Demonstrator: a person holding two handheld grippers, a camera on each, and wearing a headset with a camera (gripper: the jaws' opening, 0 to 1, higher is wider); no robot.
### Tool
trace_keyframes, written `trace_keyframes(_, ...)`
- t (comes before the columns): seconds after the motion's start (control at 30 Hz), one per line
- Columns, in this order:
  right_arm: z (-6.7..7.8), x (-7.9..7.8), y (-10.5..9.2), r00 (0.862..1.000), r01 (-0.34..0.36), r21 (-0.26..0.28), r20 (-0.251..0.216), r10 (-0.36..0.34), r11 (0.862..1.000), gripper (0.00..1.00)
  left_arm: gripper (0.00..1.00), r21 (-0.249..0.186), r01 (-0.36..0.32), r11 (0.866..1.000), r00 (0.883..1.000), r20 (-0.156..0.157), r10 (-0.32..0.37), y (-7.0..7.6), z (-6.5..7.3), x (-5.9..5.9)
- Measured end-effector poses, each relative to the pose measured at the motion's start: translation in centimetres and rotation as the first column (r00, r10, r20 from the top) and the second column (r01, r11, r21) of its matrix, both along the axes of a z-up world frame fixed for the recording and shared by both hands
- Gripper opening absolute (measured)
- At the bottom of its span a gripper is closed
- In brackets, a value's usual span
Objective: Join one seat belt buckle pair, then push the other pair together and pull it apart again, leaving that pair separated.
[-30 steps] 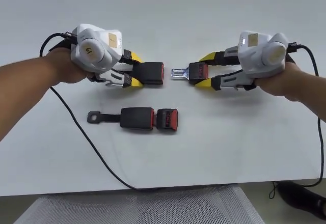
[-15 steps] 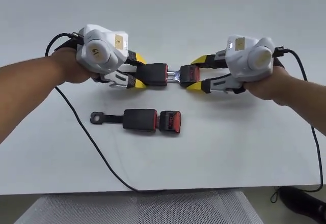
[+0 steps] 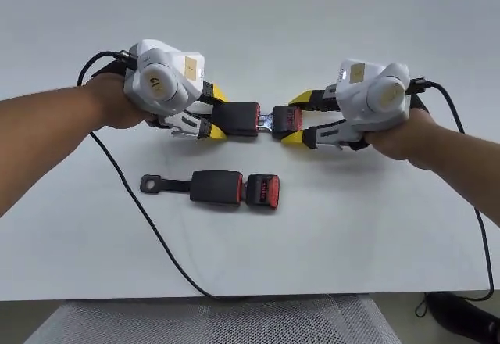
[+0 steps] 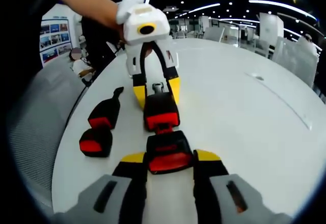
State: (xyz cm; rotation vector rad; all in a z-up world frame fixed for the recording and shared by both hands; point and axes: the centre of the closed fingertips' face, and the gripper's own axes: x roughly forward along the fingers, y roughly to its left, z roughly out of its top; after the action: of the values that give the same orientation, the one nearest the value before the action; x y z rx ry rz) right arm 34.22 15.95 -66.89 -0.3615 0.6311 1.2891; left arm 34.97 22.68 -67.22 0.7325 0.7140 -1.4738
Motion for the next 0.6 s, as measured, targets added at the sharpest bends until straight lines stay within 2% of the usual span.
trace_keyframes(0.1, 0.00, -0.12, 0.80, 1.000, 0.013, 0.001, 0.004, -0.013, 1.000, 0.34, 0.32, 0.004, 0.006, 1.000, 1.000, 0.003, -0.006, -0.04, -0.02, 0.00)
trace_keyframes(0.3, -0.02, -0.11, 0.91, 0.997, 0.072, 0.008, -0.015, -0.071, 0.997, 0.34, 0.32, -0.002, 0.006, 1.000, 1.000, 0.002, -0.006, -0.03, -0.08, 0.02)
trace_keyframes(0.6, -0.15, -0.25, 1.00, 0.996, 0.093, -0.010, -0.013, -0.093, 0.996, 0.34, 0.32, 0.006, 0.008, 1.000, 1.000, 0.002, -0.008, 0.09, -0.05, -0.10)
